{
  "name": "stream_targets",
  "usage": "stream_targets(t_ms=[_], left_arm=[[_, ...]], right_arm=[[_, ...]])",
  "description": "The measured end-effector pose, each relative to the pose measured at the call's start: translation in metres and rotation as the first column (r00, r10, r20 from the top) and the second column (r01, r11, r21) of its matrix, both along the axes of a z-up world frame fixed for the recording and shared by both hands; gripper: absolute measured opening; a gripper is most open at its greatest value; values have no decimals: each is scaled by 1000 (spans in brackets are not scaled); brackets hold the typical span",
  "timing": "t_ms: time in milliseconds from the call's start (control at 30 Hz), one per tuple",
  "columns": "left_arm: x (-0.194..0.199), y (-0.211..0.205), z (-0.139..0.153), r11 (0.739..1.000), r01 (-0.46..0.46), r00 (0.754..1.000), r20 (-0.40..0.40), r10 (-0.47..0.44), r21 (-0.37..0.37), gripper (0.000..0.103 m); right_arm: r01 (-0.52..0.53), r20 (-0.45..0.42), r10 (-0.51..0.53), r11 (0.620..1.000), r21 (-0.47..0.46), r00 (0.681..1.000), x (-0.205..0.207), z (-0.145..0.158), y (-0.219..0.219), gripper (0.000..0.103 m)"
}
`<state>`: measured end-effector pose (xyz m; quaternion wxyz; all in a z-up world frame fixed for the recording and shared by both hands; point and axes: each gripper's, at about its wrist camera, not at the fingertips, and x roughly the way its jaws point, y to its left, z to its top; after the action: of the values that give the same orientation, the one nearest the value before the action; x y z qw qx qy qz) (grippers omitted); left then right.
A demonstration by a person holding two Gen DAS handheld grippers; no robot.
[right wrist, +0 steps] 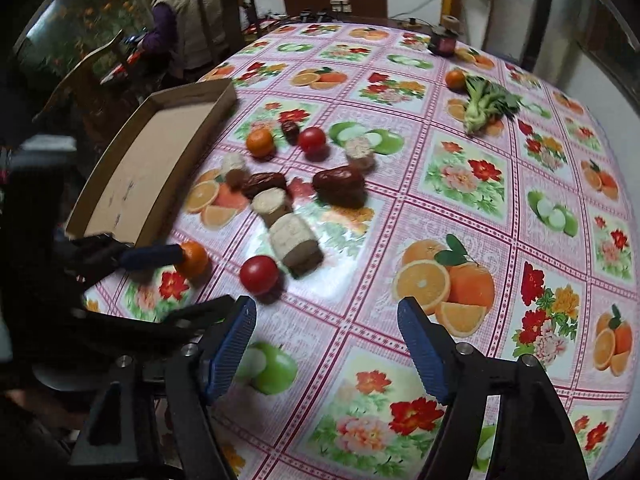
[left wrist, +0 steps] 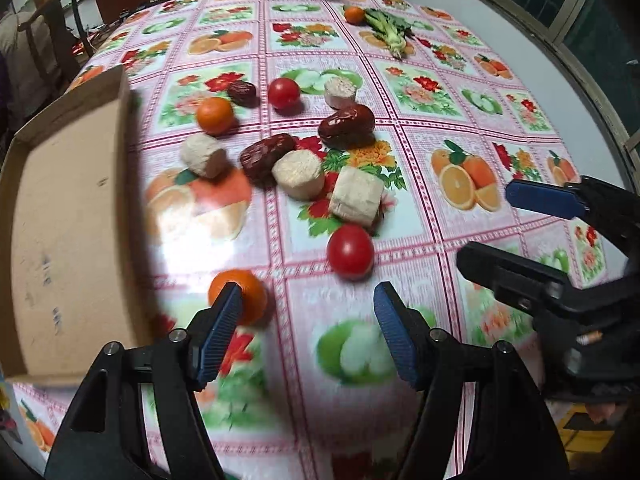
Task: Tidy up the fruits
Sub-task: 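Grasp the red tomato with the left tool while the right tool grasps a white cylinder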
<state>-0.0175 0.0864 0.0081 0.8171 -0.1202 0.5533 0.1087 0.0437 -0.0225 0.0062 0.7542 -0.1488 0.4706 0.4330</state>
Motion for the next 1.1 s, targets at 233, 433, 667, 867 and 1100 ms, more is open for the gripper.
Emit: stream_targets(t_ms=[233,433,667,867,1100], left_arm=[[22,-13,-7,995,98,995,31,-97,-26,34],[1,7,-1,992,79,995,67,-73,-98,26],[-30,24,22,990,42,993,114,-27,-133,26],[-39,34,32,991,26,993,120,-10,-133,26],[-51,49,44,990,5,989,150,16,-140,26]], right_arm=[[14,-47,-13,1000,21,999,16,-4,-2,74],[-25,-57,27,999,38,998,16,-7,10,74],[-79,-89,83,996,49,992,15,-22,49,64],[-86,-90,84,996,-15,992,19,-42,77,35],[-61,-95,63,998,18,993,11,-28,66,23]])
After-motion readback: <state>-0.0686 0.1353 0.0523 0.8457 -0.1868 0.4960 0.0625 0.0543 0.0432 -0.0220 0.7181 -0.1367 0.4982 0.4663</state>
